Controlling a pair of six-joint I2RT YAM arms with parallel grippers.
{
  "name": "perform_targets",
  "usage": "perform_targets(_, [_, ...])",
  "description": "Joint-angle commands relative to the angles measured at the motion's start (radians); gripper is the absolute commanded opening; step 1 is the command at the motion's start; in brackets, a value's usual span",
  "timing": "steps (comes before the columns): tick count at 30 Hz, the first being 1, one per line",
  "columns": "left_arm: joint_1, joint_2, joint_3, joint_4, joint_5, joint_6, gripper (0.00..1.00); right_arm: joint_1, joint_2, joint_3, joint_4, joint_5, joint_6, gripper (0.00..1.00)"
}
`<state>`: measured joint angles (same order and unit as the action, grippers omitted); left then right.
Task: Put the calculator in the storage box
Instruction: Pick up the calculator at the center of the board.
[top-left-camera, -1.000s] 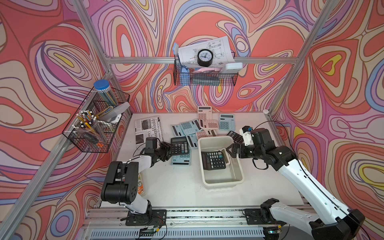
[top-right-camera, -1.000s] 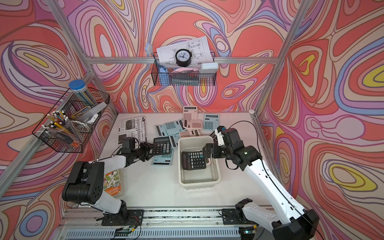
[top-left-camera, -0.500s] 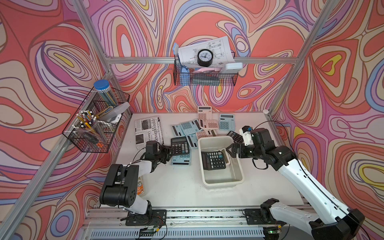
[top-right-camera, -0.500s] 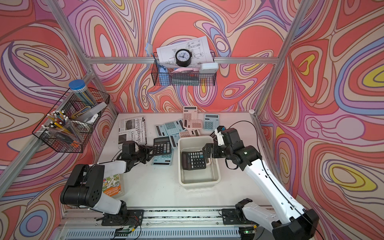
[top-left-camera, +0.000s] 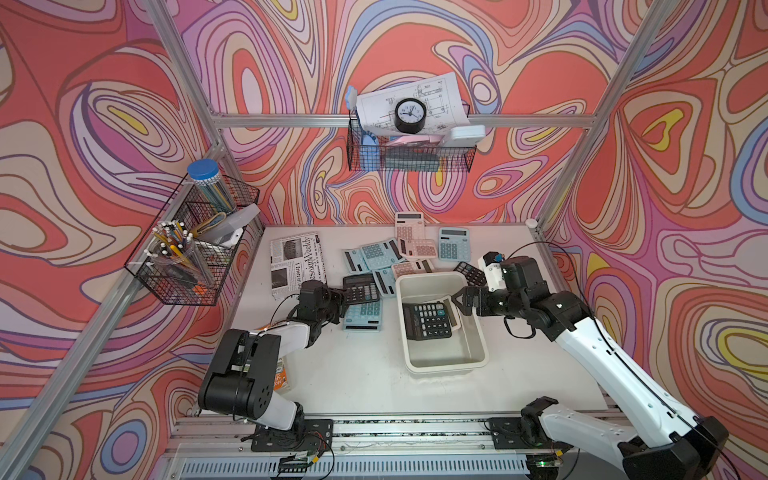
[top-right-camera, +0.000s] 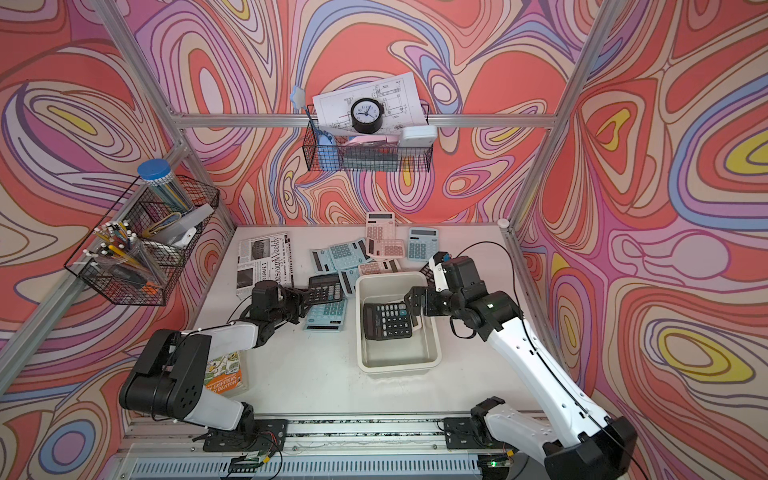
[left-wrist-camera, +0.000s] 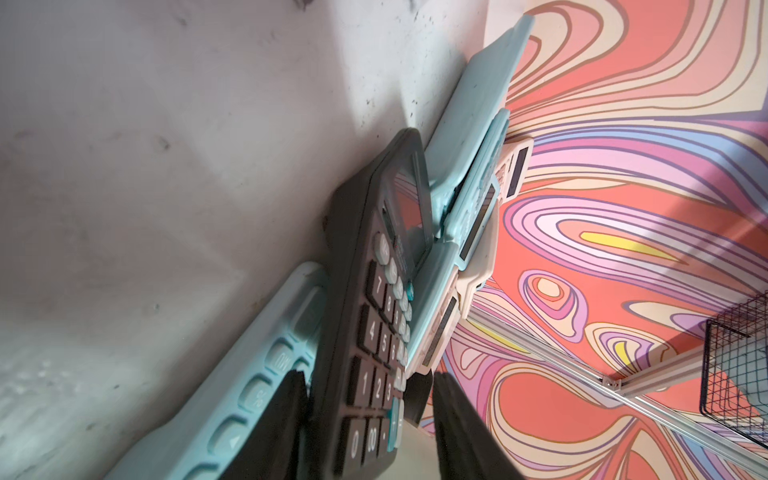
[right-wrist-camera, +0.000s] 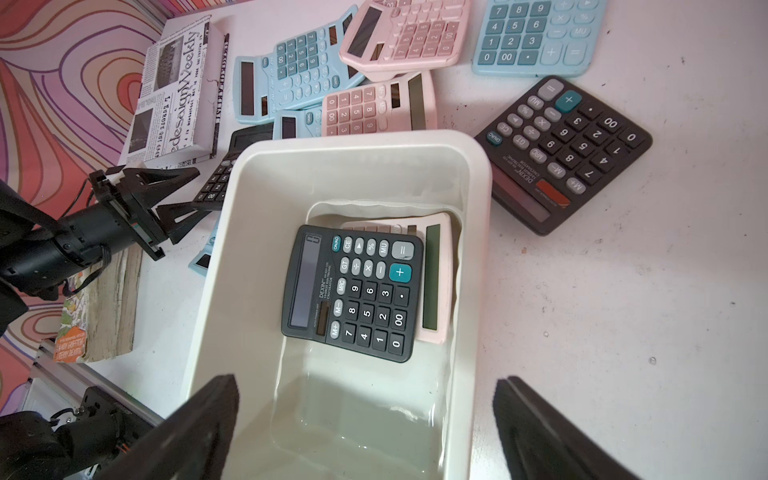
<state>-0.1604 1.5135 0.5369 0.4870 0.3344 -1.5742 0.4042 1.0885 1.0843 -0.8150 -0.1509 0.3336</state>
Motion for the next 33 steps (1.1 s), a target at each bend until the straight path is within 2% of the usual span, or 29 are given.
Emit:
perform_targets(1, [-0.021, -0.011, -0.009, 0.021, -0.056, -0.024, 0.37, -0.004, 0.001, -0.012, 0.016, -0.008, -0.002, 0.98])
perform_targets(6, [-0.055, -0.037, -0.012, -0.032, -0.109, -0.036, 0.17, -0.004, -0.004, -0.010, 0.014, -0.008, -0.001, 0.98])
perform_targets(13, [-0.062, -0.085, -0.012, -0.082, -0.149, -0.035, 0.00, -0.004, -0.016, -0.008, 0.006, -0.011, 0.000, 0.98])
perform_targets(18, [-0.062, -0.188, -0.012, -0.179, -0.171, -0.007, 0.00, -0.004, -0.029, 0.007, -0.003, -0.026, 0.003, 0.98])
perform_targets(20, [-0.062, -0.269, -0.009, -0.280, -0.189, 0.029, 0.00, -0.004, -0.029, 0.009, -0.009, -0.031, 0.003, 0.98])
perform_targets(27, [-0.060, -0.573, 0.104, -0.659, -0.230, 0.272, 0.00, -0.004, -0.032, 0.029, -0.025, -0.062, 0.006, 0.98])
perform_targets(33, [-0.059, -0.688, 0.285, -0.927, -0.140, 0.487, 0.00, -0.004, -0.014, 0.047, -0.004, -0.143, 0.022, 0.98])
